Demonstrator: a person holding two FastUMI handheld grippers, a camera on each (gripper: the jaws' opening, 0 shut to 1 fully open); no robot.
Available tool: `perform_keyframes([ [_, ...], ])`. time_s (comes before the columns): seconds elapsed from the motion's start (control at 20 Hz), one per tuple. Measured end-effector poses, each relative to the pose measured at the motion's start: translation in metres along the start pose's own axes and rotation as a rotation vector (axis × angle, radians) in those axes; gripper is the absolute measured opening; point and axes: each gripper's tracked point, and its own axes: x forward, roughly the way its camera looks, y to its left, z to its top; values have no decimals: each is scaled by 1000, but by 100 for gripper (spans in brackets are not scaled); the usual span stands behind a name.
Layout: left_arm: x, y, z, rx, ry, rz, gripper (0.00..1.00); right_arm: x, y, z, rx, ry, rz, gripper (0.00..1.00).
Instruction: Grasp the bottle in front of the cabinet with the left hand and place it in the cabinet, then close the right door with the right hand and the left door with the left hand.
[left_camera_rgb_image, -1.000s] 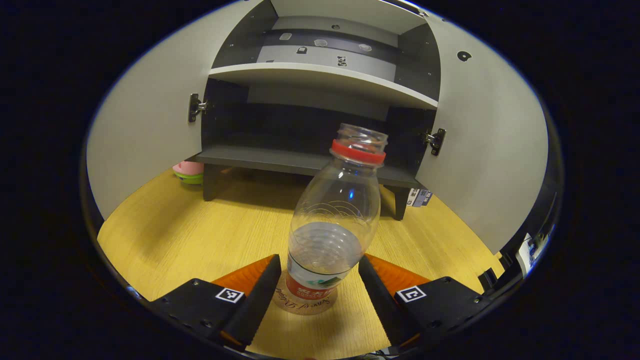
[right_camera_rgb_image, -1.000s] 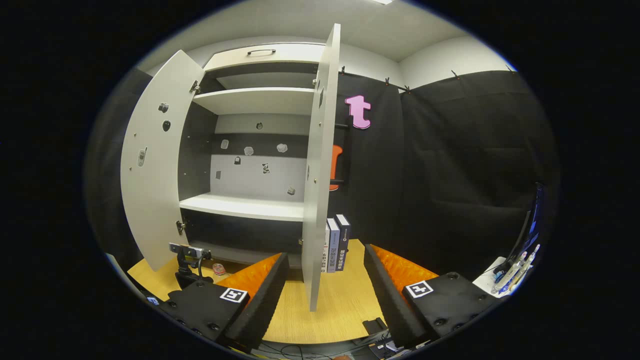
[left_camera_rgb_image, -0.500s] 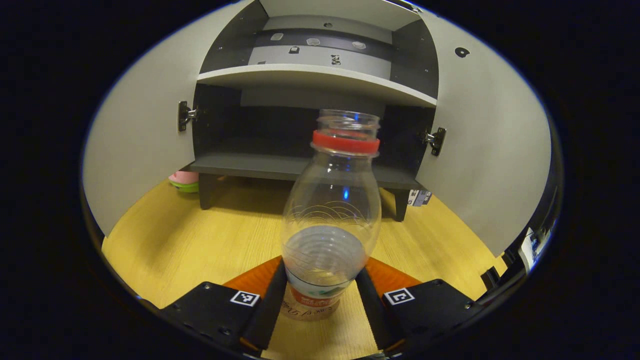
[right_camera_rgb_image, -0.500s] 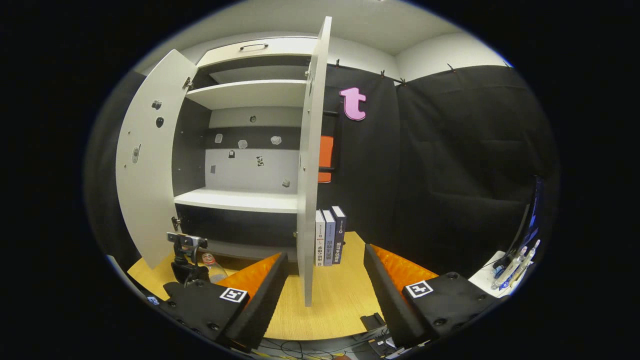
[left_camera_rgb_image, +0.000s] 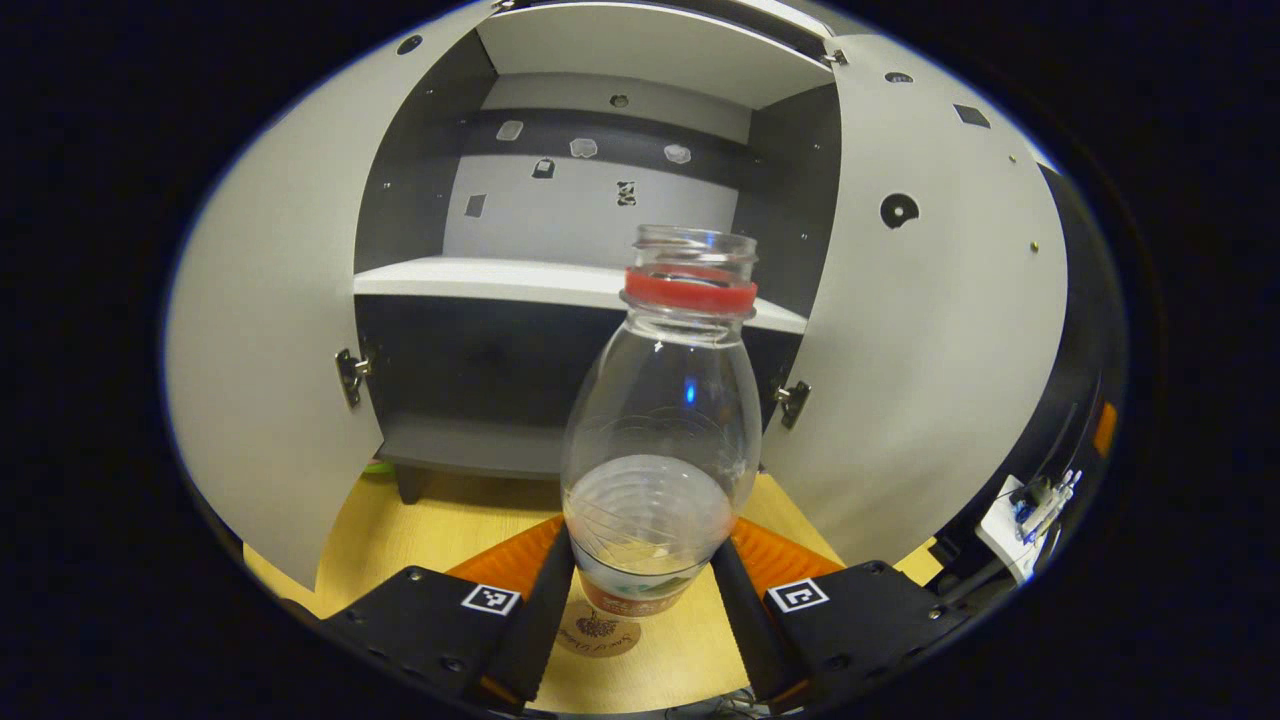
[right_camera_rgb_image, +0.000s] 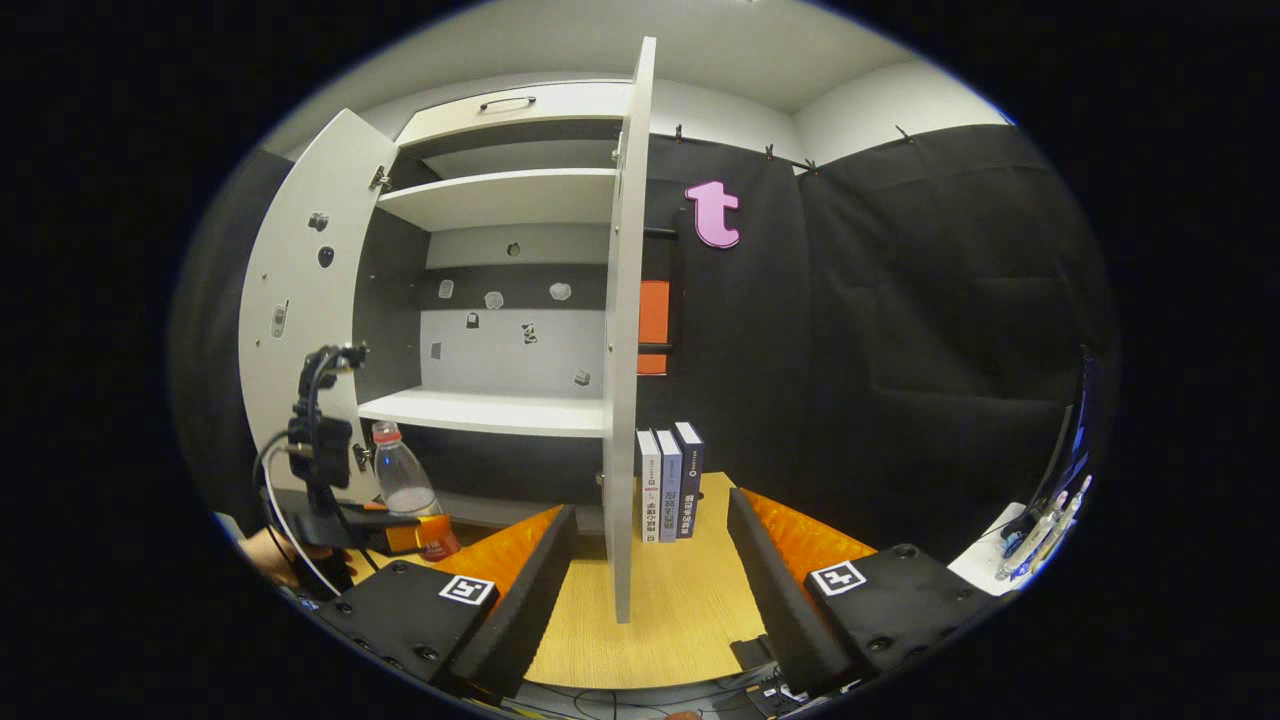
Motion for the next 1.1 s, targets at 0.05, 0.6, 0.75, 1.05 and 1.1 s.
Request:
perform_keyframes([
  [0.05,-5,-3,16,1,-6,-9,76,0,1,-1,6,-1,7,98],
  [0.6,21,-17,151,122,-116,-17,75,-3,-22,-15,53,12,0,99],
  [0.75,43,-21,167,96,-115,-25,75,-5,-34,-14,53,5,-21,99],
  [1.05,98,-16,199,79,-89,-8,75,-10,-58,-19,66,7,-83,98],
  [1.1,107,-14,201,88,-81,3,75,-10,-63,-21,67,10,-94,100],
])
